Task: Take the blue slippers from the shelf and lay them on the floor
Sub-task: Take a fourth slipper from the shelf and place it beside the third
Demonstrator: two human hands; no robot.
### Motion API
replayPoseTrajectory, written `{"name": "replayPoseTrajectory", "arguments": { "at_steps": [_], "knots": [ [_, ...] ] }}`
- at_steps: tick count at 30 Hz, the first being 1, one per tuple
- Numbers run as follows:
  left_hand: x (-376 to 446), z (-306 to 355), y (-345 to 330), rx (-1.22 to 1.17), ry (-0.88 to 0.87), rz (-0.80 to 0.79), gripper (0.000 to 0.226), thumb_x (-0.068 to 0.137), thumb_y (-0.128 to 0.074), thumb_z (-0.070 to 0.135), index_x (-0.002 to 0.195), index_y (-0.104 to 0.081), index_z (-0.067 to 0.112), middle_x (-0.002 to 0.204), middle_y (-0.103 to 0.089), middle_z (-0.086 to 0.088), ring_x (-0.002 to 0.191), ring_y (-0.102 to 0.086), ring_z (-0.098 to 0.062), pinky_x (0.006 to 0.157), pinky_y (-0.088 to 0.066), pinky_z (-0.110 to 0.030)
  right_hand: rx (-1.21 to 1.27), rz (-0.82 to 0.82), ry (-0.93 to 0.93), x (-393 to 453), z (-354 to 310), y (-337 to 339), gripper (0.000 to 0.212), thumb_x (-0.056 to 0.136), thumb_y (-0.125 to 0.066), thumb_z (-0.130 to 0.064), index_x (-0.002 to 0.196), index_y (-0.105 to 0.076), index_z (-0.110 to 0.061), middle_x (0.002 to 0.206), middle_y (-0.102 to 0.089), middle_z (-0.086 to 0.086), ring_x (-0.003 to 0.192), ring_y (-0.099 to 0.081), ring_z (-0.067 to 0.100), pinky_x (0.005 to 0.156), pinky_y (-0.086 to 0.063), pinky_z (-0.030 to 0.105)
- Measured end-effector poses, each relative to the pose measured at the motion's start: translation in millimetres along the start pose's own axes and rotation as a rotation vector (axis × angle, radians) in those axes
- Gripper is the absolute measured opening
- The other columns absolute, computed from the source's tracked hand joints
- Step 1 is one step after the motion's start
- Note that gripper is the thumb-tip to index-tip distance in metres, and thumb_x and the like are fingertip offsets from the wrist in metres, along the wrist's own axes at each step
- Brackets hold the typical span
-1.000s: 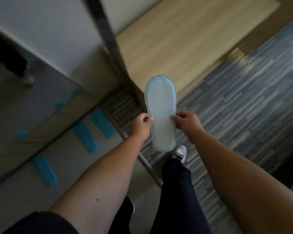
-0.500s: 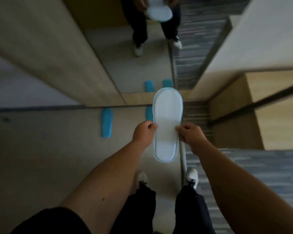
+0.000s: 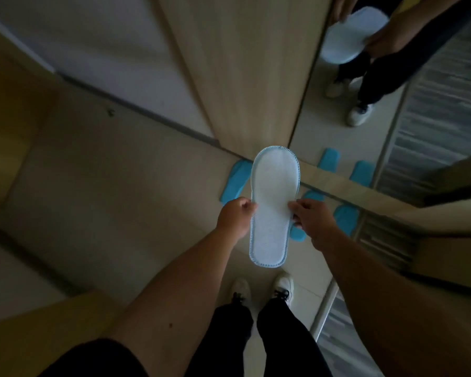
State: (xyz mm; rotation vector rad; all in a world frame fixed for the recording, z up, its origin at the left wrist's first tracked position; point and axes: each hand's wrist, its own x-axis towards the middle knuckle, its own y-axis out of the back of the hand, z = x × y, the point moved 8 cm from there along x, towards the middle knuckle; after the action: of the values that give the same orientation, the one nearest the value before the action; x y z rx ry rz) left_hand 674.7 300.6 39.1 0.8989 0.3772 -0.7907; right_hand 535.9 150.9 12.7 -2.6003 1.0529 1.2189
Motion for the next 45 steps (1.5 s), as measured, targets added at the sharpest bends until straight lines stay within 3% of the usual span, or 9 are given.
{"name": "replayPoseTrajectory", "arguments": {
  "at_steps": [8, 12, 19, 24, 29, 33, 36, 40, 45],
  "knots": [
    [34, -55, 78, -0.036, 0.061, 0.049, 0.031, 0.092, -0.051, 0.03, 0.073, -0.058, 0.006, 0.067, -0.054, -0.013, 0.065, -0.047, -0.025, 0.061, -0.034, -0.032, -0.09, -0.061, 0.033, 23, -40, -100, 0.016, 0.093, -0.062, -0.02, 0.078, -0.067, -0.015, 0.077, -0.066, 0.008, 0.068, -0.056, 0.019, 0.07, -0.049, 0.034],
    [72, -94, 129, -0.051, 0.045, 0.04, 0.028, 0.092, -0.052, 0.03, 0.073, -0.057, 0.009, 0.057, -0.046, -0.002, 0.064, -0.044, -0.023, 0.06, -0.033, -0.031, -0.098, -0.037, 0.026, 39, -59, -166, 0.014, 0.093, -0.061, -0.021, 0.081, -0.068, -0.016, 0.083, -0.068, 0.012, 0.072, -0.057, 0.021, 0.07, -0.05, 0.035],
    [155, -168, 227, 0.034, -0.036, -0.094, 0.033, 0.093, -0.052, 0.029, 0.063, -0.046, 0.015, 0.057, -0.044, -0.001, 0.063, -0.044, -0.023, 0.06, -0.032, -0.03, -0.062, 0.062, -0.065, 69, -77, -298, 0.018, 0.092, -0.062, -0.021, 0.077, -0.068, -0.013, 0.072, -0.06, 0.011, 0.062, -0.05, 0.02, 0.06, -0.046, 0.033],
    [211, -205, 278, 0.029, -0.028, -0.153, 0.031, 0.094, -0.053, 0.029, 0.065, -0.051, 0.018, 0.059, -0.048, 0.001, 0.063, -0.046, -0.021, 0.061, -0.035, -0.029, -0.022, 0.099, -0.067, 98, -96, -370, 0.025, 0.092, -0.062, -0.024, 0.084, -0.067, 0.0, 0.072, -0.059, 0.011, 0.067, -0.052, 0.022, 0.067, -0.048, 0.037],
    [259, -219, 280, 0.025, 0.01, -0.152, 0.024, 0.092, -0.054, 0.034, 0.092, -0.064, 0.013, 0.09, -0.068, -0.008, 0.086, -0.064, -0.027, 0.077, -0.049, -0.037, -0.062, 0.188, -0.012, 129, -114, -385, 0.023, 0.092, -0.06, -0.026, 0.084, -0.063, -0.004, 0.071, -0.056, 0.006, 0.064, -0.05, 0.019, 0.06, -0.044, 0.032],
    [286, -195, 265, -0.034, -0.013, -0.114, 0.038, 0.093, -0.051, 0.04, 0.124, -0.052, 0.018, 0.112, -0.058, 0.002, 0.1, -0.057, -0.016, 0.087, -0.046, -0.031, -0.2, 0.268, 0.053, 152, -122, -388, 0.016, 0.087, -0.058, -0.025, 0.076, -0.053, -0.015, 0.068, -0.052, -0.001, 0.062, -0.051, 0.016, 0.059, -0.047, 0.032],
    [289, -172, 233, -0.271, -0.017, -0.272, 0.036, 0.085, -0.051, 0.048, 0.111, -0.06, 0.025, 0.111, -0.068, -0.002, 0.102, -0.065, -0.021, 0.093, -0.053, -0.043, -0.364, 0.32, 0.141, 158, -132, -396, 0.014, 0.09, -0.06, -0.028, 0.086, -0.056, -0.015, 0.077, -0.058, -0.003, 0.068, -0.056, 0.016, 0.06, -0.048, 0.031],
    [307, -172, 227, -0.334, -0.014, -0.245, 0.048, 0.078, -0.047, 0.054, 0.104, -0.064, 0.018, 0.099, -0.071, -0.008, 0.092, -0.069, -0.025, 0.085, -0.057, -0.051, -0.45, 0.218, 0.309, 167, -136, -410, 0.022, 0.093, -0.059, -0.031, 0.108, -0.066, -0.016, 0.107, -0.065, -0.004, 0.088, -0.063, 0.013, 0.075, -0.052, 0.027],
    [336, -196, 236, -0.383, 0.085, -0.161, 0.04, 0.083, -0.046, 0.041, 0.093, -0.062, 0.006, 0.101, -0.065, -0.026, 0.096, -0.064, -0.043, 0.079, -0.055, -0.06, -0.404, 0.324, 0.441, 184, -142, -390, 0.022, 0.093, -0.058, -0.023, 0.076, -0.059, -0.01, 0.075, -0.053, -0.002, 0.062, -0.048, 0.012, 0.055, -0.033, 0.021]
  ]
}}
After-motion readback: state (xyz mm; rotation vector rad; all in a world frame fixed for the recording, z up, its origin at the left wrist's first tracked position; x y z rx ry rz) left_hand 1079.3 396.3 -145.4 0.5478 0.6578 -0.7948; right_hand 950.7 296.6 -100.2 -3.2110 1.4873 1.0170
